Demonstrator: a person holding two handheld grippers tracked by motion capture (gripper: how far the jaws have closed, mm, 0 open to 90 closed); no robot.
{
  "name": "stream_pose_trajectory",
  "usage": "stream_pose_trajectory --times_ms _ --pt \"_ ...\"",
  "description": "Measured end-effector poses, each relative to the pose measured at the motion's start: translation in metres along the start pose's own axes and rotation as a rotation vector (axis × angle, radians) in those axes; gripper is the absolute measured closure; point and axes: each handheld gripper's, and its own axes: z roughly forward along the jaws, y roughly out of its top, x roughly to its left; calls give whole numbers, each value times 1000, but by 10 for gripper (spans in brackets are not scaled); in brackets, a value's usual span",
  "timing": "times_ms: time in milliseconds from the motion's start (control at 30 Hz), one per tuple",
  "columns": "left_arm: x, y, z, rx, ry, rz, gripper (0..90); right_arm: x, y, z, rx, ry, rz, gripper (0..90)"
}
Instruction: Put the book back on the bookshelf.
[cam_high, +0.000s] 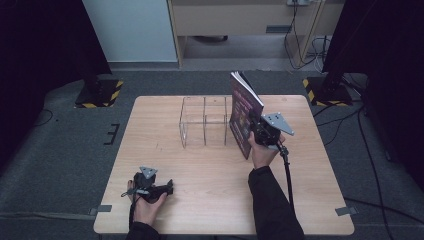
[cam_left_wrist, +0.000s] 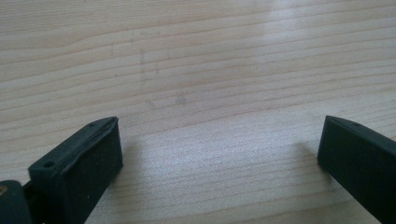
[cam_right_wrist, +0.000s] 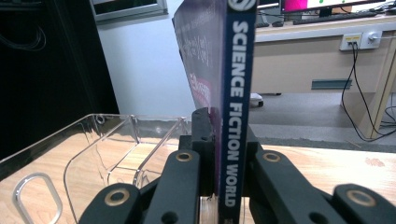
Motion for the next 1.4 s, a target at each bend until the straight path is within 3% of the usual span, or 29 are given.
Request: stream_pose_trajectory --times_ms 567,800,1067,1300,1400 --pt "0 0 0 0 0 -1 0 -8 8 -11 91 64 26 802" --pt "0 0 0 0 0 0 0 -7 14 -10 134 46 12 840" --pt "0 0 0 0 0 0 0 -1 5 -11 43 -1 35 845" --pt "0 0 0 0 0 0 0 3 2 -5 -5 -40 34 844" --pt "0 0 0 0 0 0 0 6 0 -3 0 -58 19 842"
